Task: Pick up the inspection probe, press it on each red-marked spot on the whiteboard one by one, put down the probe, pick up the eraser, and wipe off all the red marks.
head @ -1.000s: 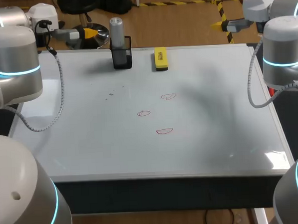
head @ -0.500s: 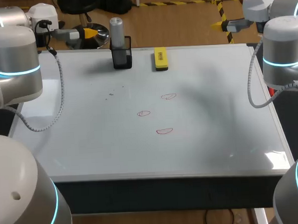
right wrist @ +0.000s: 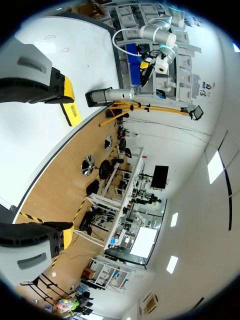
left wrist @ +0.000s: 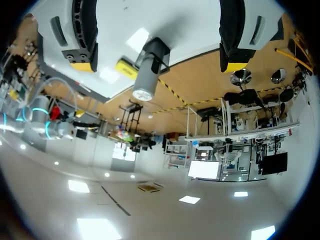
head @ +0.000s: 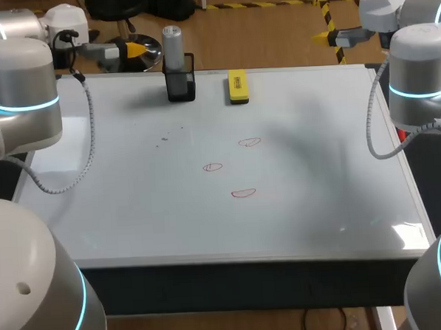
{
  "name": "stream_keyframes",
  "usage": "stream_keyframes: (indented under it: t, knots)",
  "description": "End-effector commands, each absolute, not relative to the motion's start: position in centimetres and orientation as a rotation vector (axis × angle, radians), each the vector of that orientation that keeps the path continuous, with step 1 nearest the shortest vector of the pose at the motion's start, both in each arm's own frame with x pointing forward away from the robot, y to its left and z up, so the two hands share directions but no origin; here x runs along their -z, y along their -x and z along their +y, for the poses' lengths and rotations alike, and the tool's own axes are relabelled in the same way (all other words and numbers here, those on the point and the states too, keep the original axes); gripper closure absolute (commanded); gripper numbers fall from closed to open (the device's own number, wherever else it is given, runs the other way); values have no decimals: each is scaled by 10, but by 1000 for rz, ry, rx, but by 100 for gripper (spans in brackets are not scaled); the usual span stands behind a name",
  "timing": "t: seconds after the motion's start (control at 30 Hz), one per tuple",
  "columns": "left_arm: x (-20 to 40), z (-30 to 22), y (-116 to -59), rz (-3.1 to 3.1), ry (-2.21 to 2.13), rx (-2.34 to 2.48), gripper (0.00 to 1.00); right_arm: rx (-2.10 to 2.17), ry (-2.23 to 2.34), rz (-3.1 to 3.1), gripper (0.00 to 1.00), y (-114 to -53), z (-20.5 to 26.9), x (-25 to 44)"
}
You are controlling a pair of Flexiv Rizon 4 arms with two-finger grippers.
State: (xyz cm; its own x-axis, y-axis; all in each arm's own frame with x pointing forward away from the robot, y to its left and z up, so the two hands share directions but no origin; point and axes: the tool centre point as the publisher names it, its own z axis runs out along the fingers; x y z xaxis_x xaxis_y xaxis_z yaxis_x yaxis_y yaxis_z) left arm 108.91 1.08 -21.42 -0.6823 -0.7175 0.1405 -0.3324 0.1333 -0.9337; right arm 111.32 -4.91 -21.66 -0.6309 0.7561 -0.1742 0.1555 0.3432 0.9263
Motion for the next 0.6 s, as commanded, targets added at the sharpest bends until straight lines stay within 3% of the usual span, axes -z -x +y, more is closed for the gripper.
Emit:
stream_keyframes:
  t: [0.03,0.6]
  knots:
    - [220,13,-1097,2121,914,1635,0,-1291,-793,2011,0,-1114,-49,217]
    - [236,-56,-1121,2391,273,1884,0,-1291,-793,2011,0,-1114,-49,217]
